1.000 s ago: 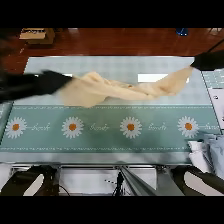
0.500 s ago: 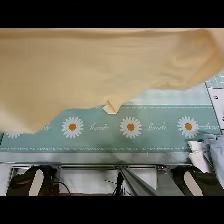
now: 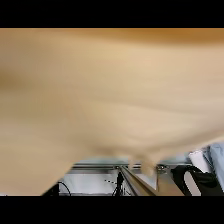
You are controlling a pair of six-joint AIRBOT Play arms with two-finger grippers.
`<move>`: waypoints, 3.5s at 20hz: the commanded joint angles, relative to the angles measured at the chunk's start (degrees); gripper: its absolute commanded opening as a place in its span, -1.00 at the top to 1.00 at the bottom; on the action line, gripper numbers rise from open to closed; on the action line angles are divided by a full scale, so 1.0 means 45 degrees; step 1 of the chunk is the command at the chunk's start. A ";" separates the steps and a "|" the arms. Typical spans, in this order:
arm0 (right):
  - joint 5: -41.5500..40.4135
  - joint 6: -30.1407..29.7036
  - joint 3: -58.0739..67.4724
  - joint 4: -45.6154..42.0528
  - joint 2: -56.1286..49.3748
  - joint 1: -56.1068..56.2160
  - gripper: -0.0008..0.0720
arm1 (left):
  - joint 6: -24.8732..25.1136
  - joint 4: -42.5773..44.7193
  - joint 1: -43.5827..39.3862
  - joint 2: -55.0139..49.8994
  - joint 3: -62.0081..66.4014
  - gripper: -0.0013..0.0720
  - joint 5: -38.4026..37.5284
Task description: Fold the shirts.
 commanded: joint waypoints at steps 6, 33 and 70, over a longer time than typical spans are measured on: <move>0.4532 -0.1137 0.0651 -0.0481 -0.2919 0.0525 0.91 | -0.1996 0.0015 0.0015 -0.0228 -0.4061 0.92 -0.4085; 0.2123 0.0136 0.0724 0.0287 -1.4479 0.2288 -0.18 | 0.1778 -0.0437 -0.0204 -0.8383 -1.2794 0.33 0.4313; 0.7529 -0.2764 -0.3381 0.1579 -1.2250 -0.3147 -0.38 | 0.0622 0.2710 0.0559 -1.1157 -1.6466 0.92 -0.0860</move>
